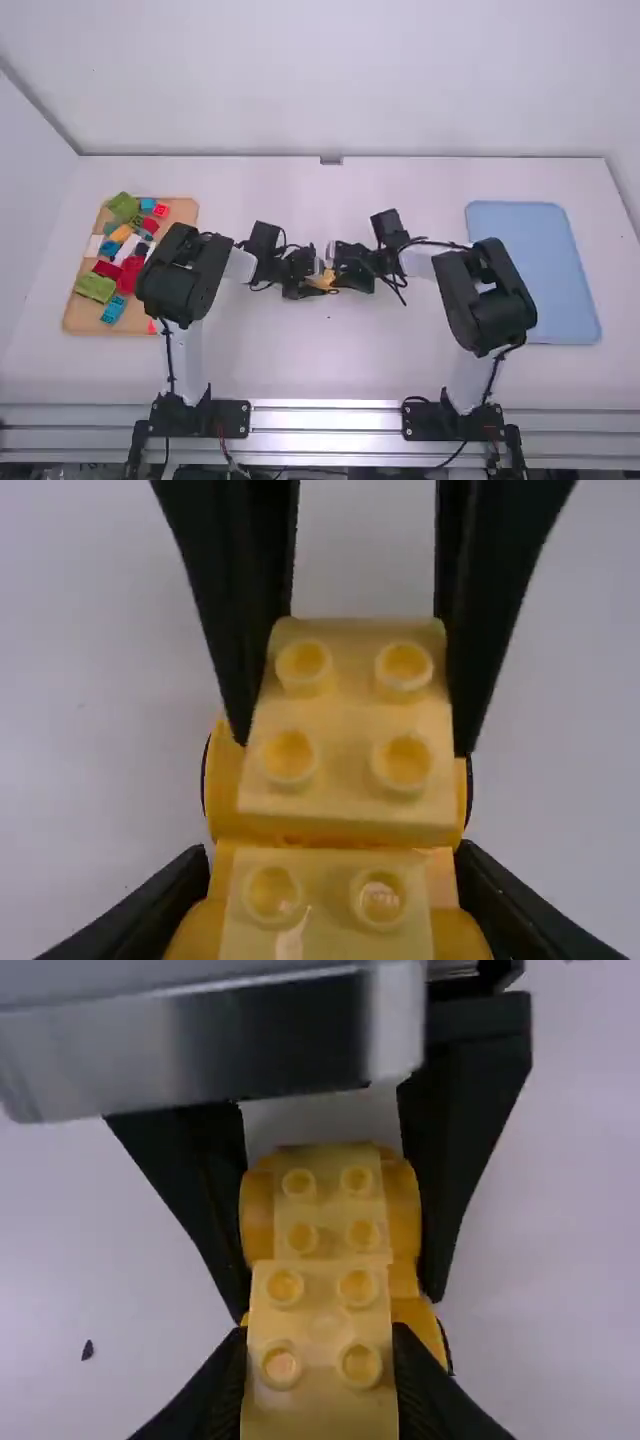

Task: Assemble lego blocks to make yellow taxi

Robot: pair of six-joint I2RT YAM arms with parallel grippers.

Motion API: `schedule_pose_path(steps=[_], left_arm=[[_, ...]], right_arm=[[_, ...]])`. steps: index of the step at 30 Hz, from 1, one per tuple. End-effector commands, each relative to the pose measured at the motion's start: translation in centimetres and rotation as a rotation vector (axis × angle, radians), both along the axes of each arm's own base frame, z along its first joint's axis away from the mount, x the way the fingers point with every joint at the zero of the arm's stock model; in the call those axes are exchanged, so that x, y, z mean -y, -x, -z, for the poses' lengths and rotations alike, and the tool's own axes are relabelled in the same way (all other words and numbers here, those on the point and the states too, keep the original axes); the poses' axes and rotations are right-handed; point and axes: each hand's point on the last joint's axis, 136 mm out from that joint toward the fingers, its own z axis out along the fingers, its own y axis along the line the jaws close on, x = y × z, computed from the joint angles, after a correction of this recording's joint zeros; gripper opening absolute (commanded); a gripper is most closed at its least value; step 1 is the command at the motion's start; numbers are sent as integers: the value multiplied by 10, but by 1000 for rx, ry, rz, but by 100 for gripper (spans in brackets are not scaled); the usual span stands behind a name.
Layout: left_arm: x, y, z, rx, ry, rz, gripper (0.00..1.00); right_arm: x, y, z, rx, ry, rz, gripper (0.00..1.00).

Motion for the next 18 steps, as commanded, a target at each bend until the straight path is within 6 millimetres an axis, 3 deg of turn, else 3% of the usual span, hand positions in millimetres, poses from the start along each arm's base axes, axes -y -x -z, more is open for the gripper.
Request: schedule_pose_path(steps=[1,18], left_arm=[[-2,5,15,-53,-25,-17,43],[-3,7,16,-63,-28,-17,43]], right_arm=[[1,4,7,-4,23,-3,19],[2,-2,10,35,44,6,20]])
